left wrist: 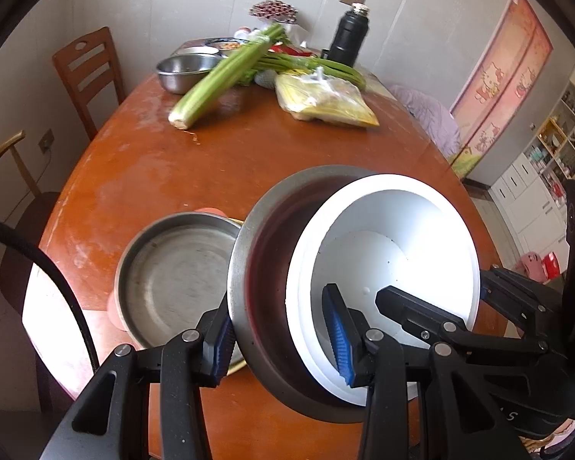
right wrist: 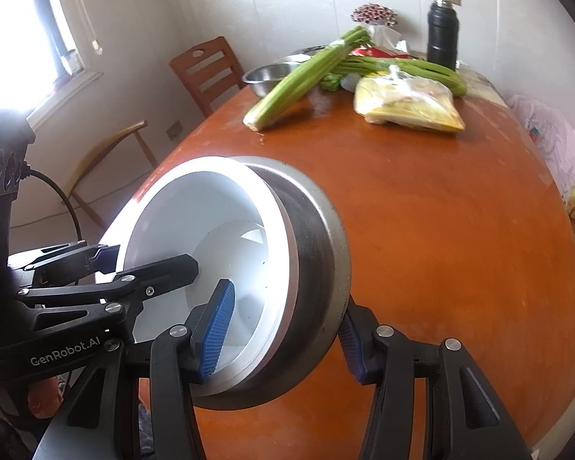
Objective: Organize plates and bowls
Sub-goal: 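Lower the steel bowl stack onto the steel pan and open the left tool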
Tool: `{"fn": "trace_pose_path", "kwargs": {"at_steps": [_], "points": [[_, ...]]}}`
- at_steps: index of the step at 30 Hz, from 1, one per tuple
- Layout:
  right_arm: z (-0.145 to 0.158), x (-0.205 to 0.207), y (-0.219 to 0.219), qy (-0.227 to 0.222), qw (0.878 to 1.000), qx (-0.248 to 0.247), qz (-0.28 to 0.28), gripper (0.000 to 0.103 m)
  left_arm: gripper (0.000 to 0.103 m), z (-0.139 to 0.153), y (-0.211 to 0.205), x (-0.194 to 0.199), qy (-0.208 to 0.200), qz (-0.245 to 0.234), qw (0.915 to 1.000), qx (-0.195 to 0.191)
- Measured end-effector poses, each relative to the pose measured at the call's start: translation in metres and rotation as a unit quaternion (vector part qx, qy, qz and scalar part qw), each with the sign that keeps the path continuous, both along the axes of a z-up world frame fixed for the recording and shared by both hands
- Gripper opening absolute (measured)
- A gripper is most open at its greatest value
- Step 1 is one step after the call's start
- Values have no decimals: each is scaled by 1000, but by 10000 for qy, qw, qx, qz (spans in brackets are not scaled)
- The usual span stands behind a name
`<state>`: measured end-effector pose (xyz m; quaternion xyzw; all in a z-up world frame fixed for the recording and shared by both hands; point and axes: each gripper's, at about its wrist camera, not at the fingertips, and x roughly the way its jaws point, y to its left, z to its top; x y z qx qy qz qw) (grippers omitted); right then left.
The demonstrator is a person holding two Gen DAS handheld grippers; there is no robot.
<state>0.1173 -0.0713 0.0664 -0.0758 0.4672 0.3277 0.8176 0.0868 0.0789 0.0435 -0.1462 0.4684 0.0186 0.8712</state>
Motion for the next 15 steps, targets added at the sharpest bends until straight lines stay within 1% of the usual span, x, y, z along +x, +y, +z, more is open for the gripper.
{"fn": "trace_pose_path", "kwargs": {"at_steps": [8, 15], "points": [[8, 6, 40, -97, 9993, -78, 352, 54, 42, 4, 35, -4, -78, 312, 9995, -54], [4, 8, 74, -73, 9980, -94, 626, 54, 42, -3, 64, -7, -12, 577, 9983, -85]]}}
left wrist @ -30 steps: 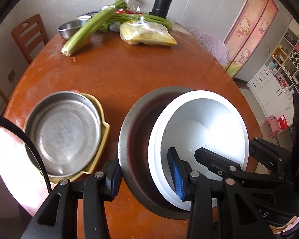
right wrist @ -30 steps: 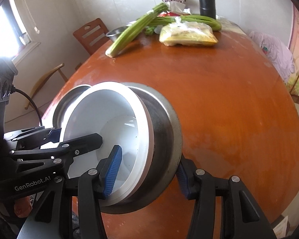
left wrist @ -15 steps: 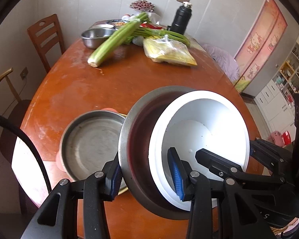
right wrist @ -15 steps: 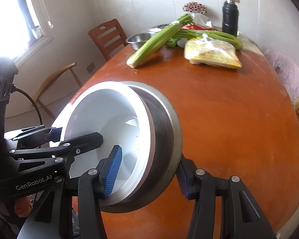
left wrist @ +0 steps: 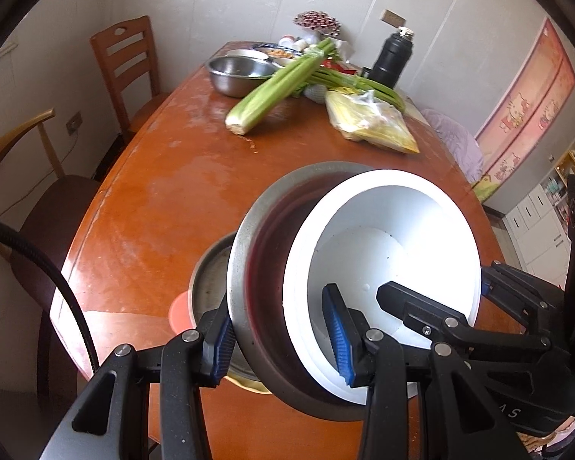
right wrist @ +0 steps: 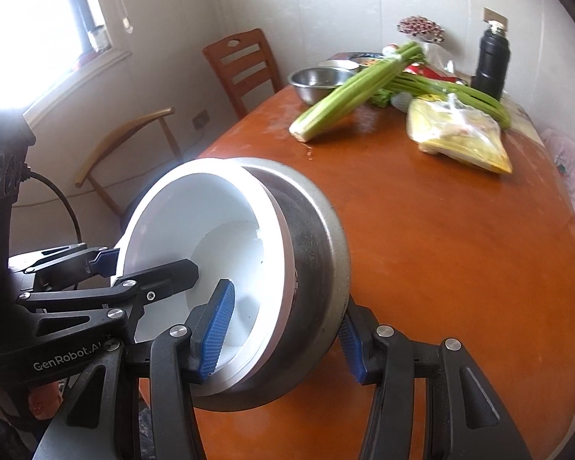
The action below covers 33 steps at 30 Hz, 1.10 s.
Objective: Organize plates and bowls
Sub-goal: 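Lower the steel bowl stack onto the steel pan and open the left tool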
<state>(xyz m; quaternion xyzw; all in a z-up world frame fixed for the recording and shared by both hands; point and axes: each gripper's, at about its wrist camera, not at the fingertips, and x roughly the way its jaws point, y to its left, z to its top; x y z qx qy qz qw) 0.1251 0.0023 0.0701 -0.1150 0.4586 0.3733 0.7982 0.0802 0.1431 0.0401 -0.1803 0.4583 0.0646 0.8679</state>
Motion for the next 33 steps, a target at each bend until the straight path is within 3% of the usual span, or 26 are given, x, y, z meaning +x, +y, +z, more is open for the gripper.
{"fn": "trace_pose_path", "kwargs": {"at_steps": [11, 22, 33], "points": [[-23, 9, 37, 190, 9994, -184, 205, 54, 42, -22, 27, 2, 196, 159, 9997, -63], [-52, 9, 45, 378, 9980, -483, 149, 53, 42, -50, 27, 8, 474, 126, 9987, 109], [-57, 5, 43, 128, 9977, -664, 24, 53, 44, -44, 28, 2, 293, 274, 9983, 428]]}}
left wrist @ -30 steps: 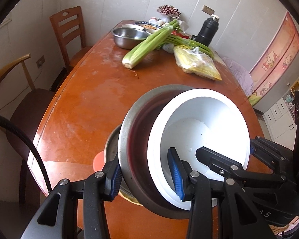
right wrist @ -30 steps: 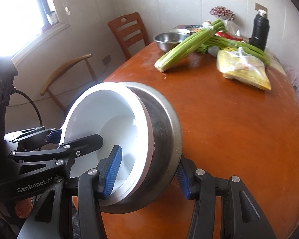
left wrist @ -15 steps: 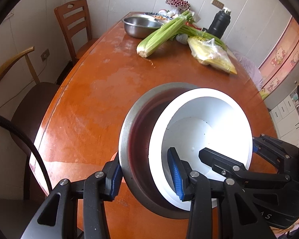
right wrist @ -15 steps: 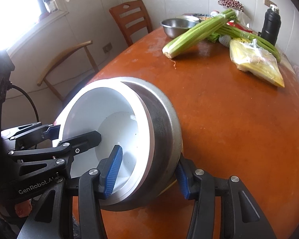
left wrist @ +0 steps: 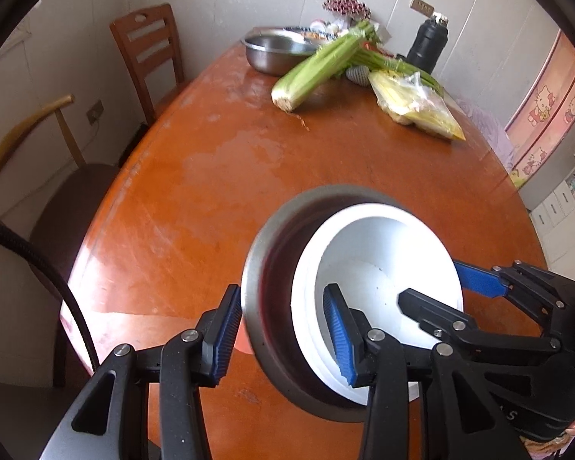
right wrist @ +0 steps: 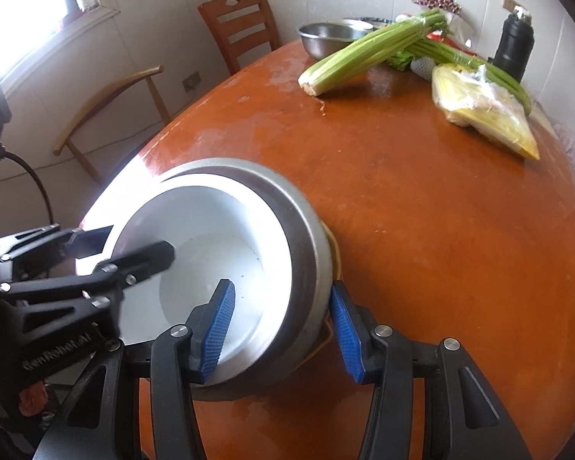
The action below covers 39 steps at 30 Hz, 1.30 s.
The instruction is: Organize plates and bowls
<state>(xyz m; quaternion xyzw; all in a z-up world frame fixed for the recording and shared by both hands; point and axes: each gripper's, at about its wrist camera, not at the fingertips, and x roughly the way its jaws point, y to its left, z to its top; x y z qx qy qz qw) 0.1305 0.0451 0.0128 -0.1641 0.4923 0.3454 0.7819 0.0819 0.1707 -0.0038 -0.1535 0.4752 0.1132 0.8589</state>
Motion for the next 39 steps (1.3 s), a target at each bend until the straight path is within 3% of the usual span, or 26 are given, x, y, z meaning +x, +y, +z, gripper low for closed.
{"fn": "trace_pose_path", "kwargs": {"at_steps": [7, 13, 28, 39], "points": [[20, -8, -17, -372, 9991, 158, -153, 53, 51, 26, -5, -24, -307, 187, 9989, 296], [43, -40, -41, -679, 9967, 440, -93, 55, 57, 41, -29, -52, -497, 141, 9976, 468], [13, -88, -89, -713, 9967, 319, -229, 59, 60, 0, -76, -89, -295, 61, 9991, 284], [9, -101, -101, -773, 9955, 320, -445, 59, 60, -6, -79, -93, -316, 14, 9991, 297]]}}
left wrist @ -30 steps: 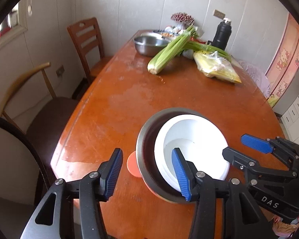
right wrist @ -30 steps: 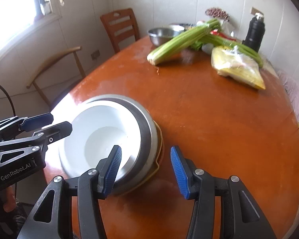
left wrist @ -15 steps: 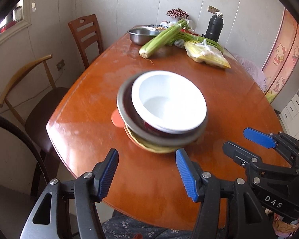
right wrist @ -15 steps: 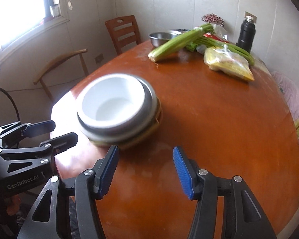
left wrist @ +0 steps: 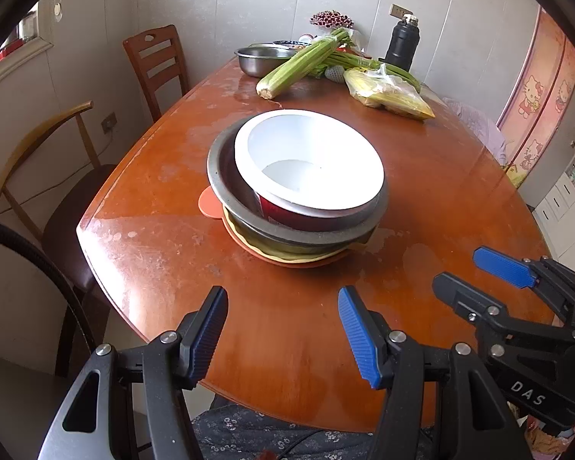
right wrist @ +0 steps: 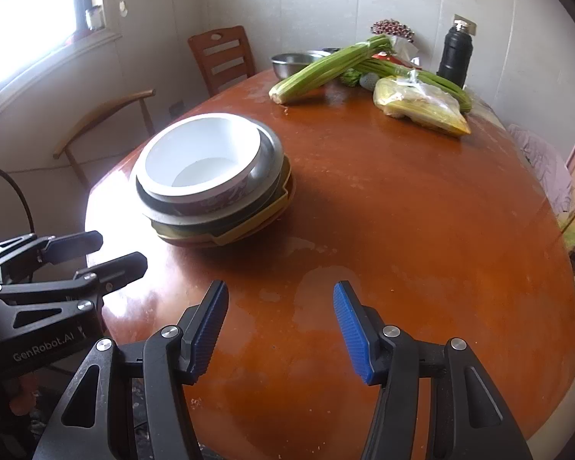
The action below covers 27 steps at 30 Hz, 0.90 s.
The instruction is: Organize plates and bowls
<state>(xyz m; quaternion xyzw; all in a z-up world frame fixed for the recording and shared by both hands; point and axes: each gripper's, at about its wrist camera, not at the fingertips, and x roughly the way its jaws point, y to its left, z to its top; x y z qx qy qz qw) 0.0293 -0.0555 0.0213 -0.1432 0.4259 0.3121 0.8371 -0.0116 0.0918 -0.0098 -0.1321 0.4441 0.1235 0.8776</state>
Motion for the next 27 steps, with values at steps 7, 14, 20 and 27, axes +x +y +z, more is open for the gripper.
{"fn": "trace_pose_path", "kwargs": {"at_steps": [7, 14, 20, 27], "points": [[5, -3, -2, -54, 10000, 36, -68, 59, 60, -1, 0, -1, -21, -57, 10000, -31], [8, -8, -3, -80, 9999, 38, -73, 59, 60, -1, -3, -2, -35, -114, 9999, -10], [8, -9, -5, -77, 9999, 40, -128, 59, 60, -2, -5, -2, -41, -146, 9999, -8], [8, -10, -6, -89, 9998, 17, -165, 59, 60, -2, -6, -3, -45, -168, 9998, 11]]}}
